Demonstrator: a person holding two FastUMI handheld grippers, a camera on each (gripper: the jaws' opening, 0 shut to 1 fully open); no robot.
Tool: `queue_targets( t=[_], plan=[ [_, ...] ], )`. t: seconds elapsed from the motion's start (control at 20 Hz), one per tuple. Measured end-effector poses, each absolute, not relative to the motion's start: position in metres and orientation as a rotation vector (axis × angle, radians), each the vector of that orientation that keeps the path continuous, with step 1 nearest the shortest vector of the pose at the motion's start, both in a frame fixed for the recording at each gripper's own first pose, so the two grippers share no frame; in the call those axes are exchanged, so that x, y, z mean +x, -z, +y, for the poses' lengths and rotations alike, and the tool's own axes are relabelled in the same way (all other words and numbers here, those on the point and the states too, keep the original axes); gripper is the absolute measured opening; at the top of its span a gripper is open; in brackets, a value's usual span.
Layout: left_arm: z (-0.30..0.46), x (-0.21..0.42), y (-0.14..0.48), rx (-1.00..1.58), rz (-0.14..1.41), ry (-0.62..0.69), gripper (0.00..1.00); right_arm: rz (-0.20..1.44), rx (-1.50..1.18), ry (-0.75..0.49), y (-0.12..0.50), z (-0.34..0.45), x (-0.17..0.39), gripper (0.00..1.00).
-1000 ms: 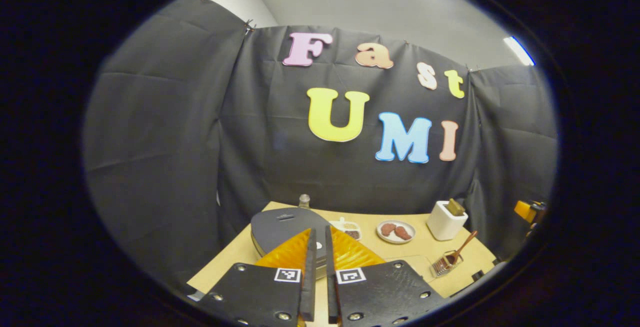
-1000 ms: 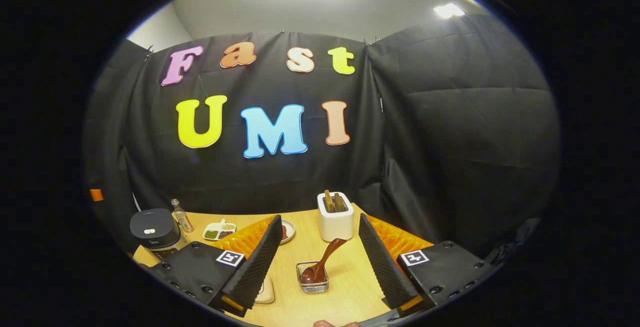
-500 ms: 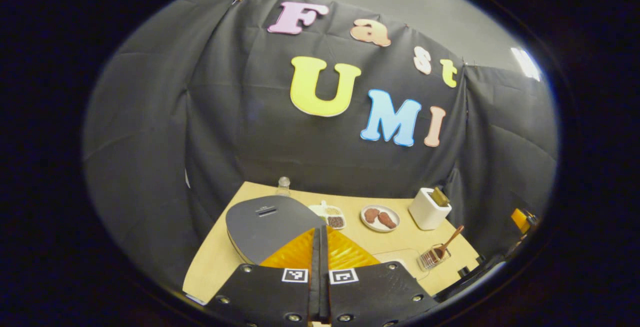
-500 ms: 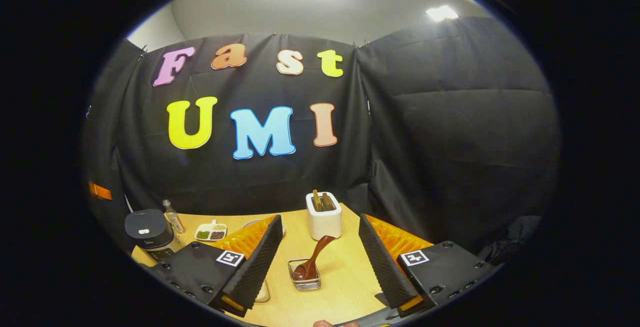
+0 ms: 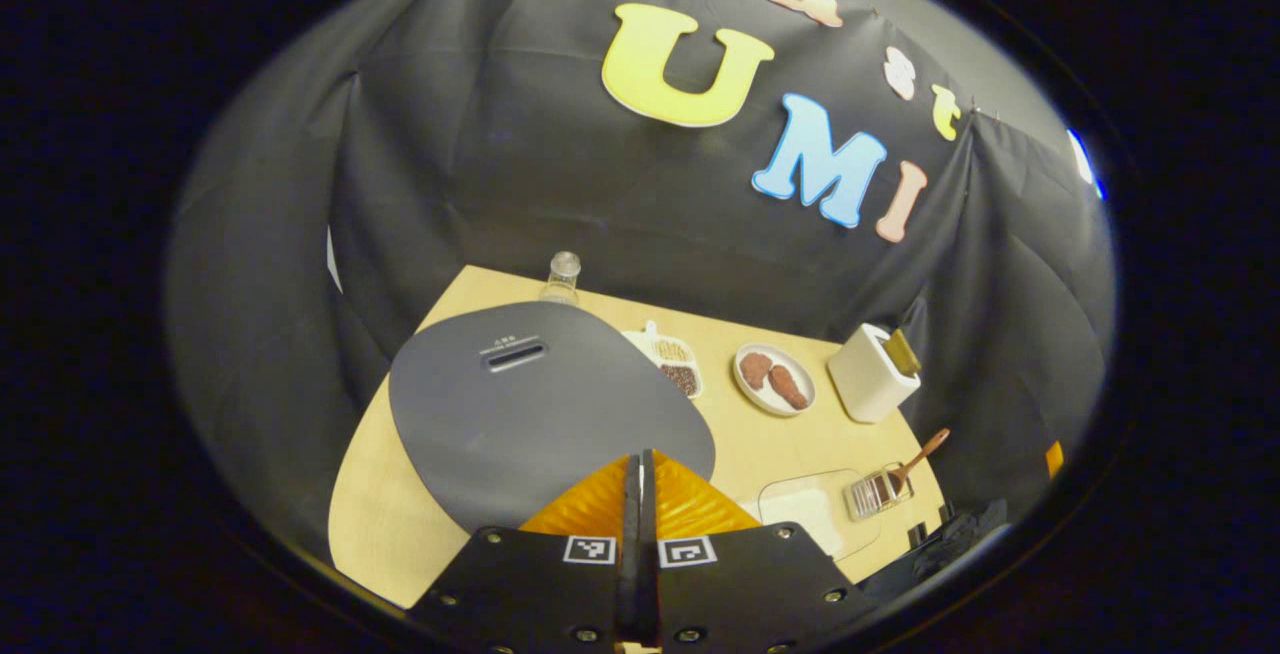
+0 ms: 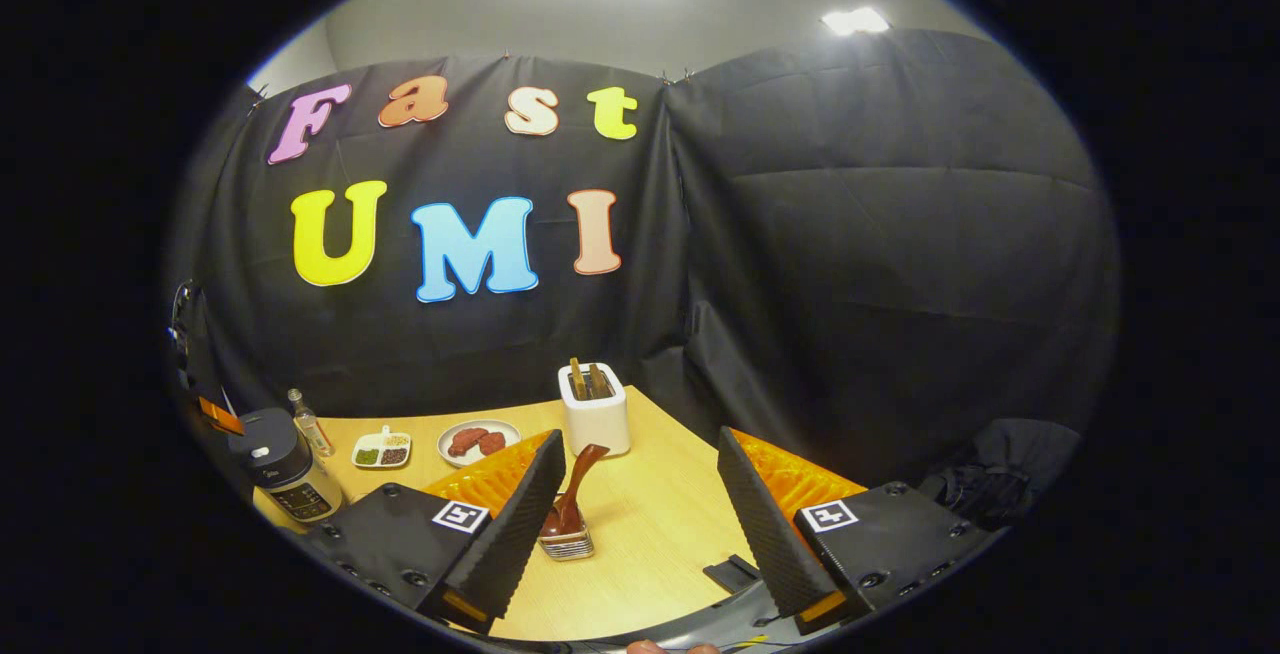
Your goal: Close the left gripper, press the button to open the rice cooker; take a wooden spoon from the chopstick holder with the right hand, scoop a spoonful of rice and pour it into the rice cooker, then put the wooden spoon back into the chopstick holder.
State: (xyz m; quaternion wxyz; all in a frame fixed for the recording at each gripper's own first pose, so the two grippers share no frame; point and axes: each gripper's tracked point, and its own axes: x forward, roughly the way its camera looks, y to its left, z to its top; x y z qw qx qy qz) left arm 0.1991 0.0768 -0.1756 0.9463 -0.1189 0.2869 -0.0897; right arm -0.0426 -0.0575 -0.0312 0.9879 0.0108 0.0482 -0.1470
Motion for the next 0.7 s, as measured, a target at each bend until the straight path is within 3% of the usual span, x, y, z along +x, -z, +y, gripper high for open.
queue_targets(
  t=[0.1, 0.3, 0.35, 0.65, 0.7],
  plan=[
    [0.074, 0.202, 0.189, -0.235, 0.623, 0.184, 0.01, 0.097, 0.03, 0.306, 0.031, -0.06, -0.047, 0.98],
    [0.069, 0.203, 0.205, -0.212, 0.662, 0.187, 0.0, 0.101, 0.023, 0.324, 0.032, -0.063, -0.047, 0.94],
    [0.069, 0.203, 0.203, -0.213, 0.647, 0.188, 0.01, 0.105, 0.027, 0.323, 0.033, -0.062, -0.046, 0.98],
    [0.069, 0.197, 0.21, -0.246, 0.672, 0.211, 0.02, 0.126, 0.045, 0.29, 0.04, -0.059, -0.043, 0.94],
    [0.069, 0.197, 0.209, -0.264, 0.667, 0.206, 0.02, 0.13, 0.046, 0.279, 0.042, -0.056, -0.042, 0.98]
  ],
)
